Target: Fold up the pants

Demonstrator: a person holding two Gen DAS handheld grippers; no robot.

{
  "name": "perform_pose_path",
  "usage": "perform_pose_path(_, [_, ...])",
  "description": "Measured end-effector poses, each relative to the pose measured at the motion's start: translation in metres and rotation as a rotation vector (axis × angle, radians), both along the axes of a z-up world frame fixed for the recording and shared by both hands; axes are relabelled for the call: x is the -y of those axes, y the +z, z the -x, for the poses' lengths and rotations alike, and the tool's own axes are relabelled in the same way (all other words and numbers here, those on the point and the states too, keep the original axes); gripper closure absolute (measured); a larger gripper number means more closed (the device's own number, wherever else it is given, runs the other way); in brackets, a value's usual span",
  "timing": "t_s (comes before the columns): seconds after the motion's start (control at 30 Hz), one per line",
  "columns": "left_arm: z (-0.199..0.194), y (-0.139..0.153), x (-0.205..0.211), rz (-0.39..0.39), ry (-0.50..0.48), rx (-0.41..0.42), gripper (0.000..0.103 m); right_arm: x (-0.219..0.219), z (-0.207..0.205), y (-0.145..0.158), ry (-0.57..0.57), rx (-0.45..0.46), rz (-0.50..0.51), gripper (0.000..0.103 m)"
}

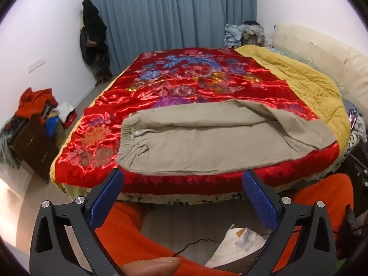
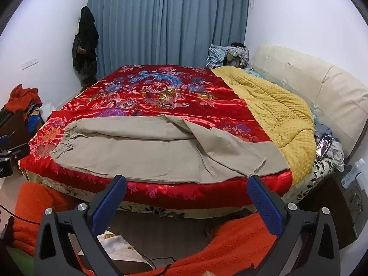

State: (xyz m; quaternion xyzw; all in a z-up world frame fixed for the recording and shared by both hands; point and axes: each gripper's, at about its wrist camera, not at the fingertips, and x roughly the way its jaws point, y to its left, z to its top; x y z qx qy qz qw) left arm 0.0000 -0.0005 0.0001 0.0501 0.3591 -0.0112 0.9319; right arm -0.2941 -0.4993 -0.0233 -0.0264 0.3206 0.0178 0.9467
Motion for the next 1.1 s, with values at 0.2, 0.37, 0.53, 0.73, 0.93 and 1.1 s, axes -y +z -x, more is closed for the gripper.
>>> perform_pose_path(0.2, [0.003,-0.005,0.000,0.002,-0.002,0.001,0.000,-0.004,0.002,-0.001,0.001,-0.003,0.002,0.000])
perform_pose_path(0.37, [0.011,-0.012,0.007,0.006,-0.021,0.012,0.000,-0.004,0.005,-0.004,-0.004,0.000,0.007,0.000])
perform_pose_path(0.53, [0.003,-0.004,0.009,0.005,-0.050,-0.004,0.000,-0.008,0.001,-0.003,0.007,0.004,0.022,0.000])
perform_pose_path(0.73, [0.005,-0.002,0.007,0.012,-0.066,0.006,0.000,-0.012,0.005,-0.002,0.021,0.009,0.030,0.000])
perform_pose_path(0.93, [0.004,-0.001,0.010,0.015,-0.063,-0.003,0.000,-0.020,0.006,-0.004,0.053,0.004,0.034,0.000])
perform_pose_path(1.1, [0.005,-0.001,0.010,0.015,-0.068,0.000,0.000,-0.022,0.007,-0.003,0.061,0.007,0.039,0.000])
